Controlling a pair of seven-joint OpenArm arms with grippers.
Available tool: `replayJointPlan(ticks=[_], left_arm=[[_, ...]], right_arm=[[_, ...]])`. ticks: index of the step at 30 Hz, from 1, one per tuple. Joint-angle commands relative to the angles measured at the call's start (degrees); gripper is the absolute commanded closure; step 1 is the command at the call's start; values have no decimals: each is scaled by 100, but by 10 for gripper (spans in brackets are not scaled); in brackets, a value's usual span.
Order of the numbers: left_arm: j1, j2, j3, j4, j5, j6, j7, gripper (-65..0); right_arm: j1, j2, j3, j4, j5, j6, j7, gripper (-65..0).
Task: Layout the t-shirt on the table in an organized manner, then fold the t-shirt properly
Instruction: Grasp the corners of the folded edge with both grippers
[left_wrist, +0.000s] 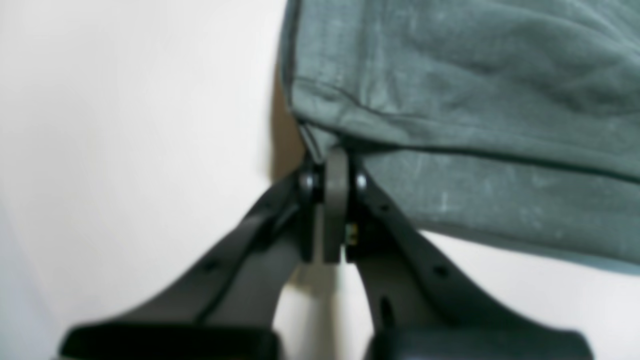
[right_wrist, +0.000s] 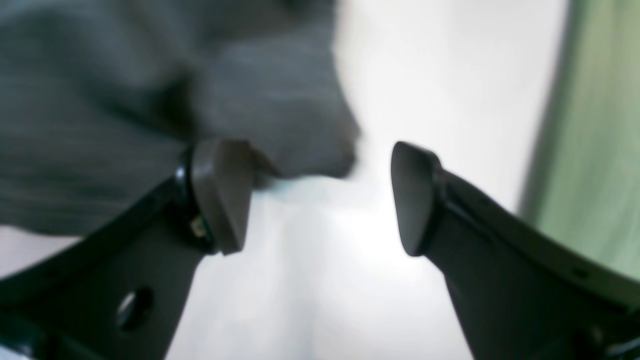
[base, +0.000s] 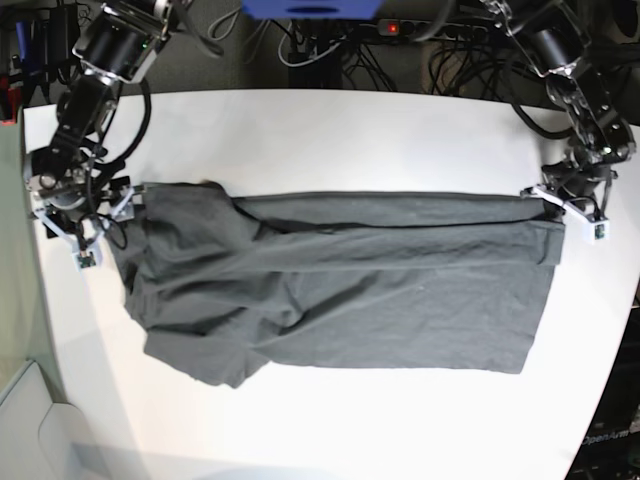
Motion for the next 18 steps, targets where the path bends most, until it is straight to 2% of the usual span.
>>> replayJointPlan(ticks=[1,5,15,18], left_arm=[[-64,-94,-3,77,-59,9,-96,-6],[-64,-94,-3,77,-59,17,-96,-6],[-81,-77,-3,77,-42,17,-87,-6],[-81,-68,-3,77,-42,17,-87,-6]], right_arm=[[120,103,-8,13,71,-25,107,-439],[244,173,-8,-330,79,-25,116,-439],[358,226,-26,-374,88,-25,124,-434],[358,226,-26,-374,97,-25,124,-380]])
